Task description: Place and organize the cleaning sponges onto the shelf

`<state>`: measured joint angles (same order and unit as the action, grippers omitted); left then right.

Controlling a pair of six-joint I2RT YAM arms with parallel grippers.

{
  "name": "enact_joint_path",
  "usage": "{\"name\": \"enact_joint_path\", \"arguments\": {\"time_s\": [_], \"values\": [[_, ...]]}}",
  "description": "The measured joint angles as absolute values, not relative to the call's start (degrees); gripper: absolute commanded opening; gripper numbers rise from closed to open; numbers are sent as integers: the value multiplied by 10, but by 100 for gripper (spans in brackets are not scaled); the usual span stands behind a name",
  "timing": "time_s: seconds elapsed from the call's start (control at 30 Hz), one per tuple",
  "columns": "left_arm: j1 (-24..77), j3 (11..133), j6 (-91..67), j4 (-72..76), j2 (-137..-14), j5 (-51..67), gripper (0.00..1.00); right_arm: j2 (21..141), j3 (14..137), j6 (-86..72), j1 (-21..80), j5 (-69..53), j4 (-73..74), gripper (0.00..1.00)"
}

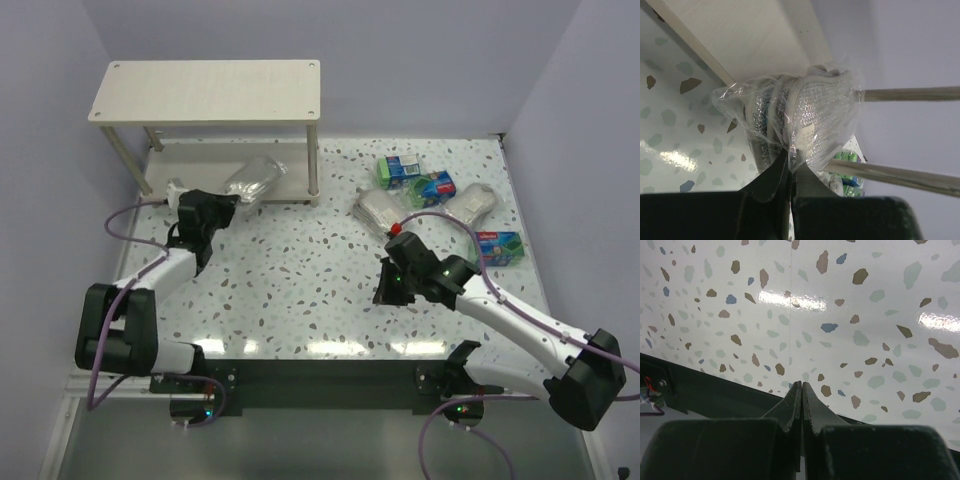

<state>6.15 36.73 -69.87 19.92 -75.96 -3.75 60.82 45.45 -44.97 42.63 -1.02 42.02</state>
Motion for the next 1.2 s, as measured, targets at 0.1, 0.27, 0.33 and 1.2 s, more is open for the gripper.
{"name": "enact_joint_path", "arguments": {"time_s": [0.1, 0.27, 0.33, 1.2], "values": [[69, 390, -732, 206, -820, -61, 0, 608, 455, -449, 423, -10, 419, 0], [67, 429, -751, 215, -844, -98, 0, 605, 455, -449, 422, -10, 420, 0], [60, 446, -754, 217, -844, -112, 0, 601, 453, -449, 419, -10, 419, 0], [-191, 457, -730, 220, -919, -16, 0, 606, 432, -434, 404, -25, 389, 0]]}}
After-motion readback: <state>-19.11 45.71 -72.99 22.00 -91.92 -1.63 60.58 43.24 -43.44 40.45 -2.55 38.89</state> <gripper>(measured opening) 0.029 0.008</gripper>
